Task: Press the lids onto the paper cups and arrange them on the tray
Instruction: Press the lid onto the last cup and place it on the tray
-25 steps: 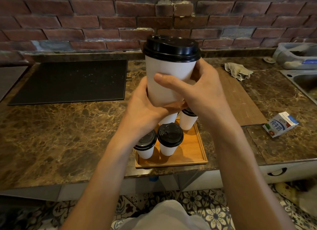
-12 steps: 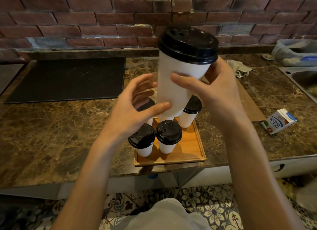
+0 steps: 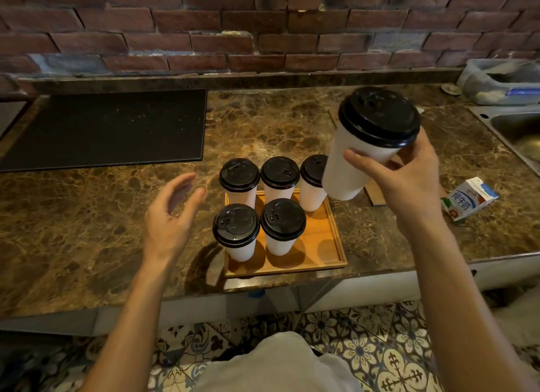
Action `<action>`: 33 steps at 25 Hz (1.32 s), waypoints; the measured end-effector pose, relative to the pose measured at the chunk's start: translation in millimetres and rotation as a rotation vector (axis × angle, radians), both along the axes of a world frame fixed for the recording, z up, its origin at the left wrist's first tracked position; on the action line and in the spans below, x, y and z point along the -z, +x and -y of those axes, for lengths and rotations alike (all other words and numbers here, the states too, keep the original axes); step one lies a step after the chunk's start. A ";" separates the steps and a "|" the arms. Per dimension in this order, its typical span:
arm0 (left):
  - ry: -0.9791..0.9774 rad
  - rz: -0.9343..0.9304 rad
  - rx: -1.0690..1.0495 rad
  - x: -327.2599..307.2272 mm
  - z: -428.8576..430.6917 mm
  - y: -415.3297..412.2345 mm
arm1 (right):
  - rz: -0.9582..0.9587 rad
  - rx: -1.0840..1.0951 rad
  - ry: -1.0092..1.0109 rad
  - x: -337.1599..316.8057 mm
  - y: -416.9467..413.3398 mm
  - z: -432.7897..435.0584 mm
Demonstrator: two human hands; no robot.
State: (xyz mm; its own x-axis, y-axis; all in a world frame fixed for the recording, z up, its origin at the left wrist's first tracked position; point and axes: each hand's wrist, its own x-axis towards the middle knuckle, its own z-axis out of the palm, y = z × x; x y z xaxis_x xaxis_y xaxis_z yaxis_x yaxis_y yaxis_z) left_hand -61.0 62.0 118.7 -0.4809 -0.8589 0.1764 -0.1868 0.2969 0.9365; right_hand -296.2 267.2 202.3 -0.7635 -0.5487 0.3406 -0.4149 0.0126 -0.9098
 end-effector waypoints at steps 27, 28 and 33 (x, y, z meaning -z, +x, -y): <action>-0.238 1.010 0.068 170.8 -28.8 41.7 | 0.306 0.026 0.268 178.1 8.6 -15.1; -0.234 1.010 0.063 170.6 -28.9 41.2 | 0.307 0.030 0.271 180.5 9.6 -15.2; -0.218 0.980 0.053 169.0 -28.8 39.6 | 0.305 0.043 0.295 186.4 15.6 -17.5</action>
State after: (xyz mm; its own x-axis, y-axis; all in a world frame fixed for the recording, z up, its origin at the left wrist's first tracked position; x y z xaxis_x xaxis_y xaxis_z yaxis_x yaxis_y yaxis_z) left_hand -21.4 90.7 -50.3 -0.5346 -0.8285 -0.1666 -0.8278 0.4737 0.3006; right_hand -280.6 284.6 15.9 -0.8292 -0.5544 -0.0715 -0.1207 0.3025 -0.9455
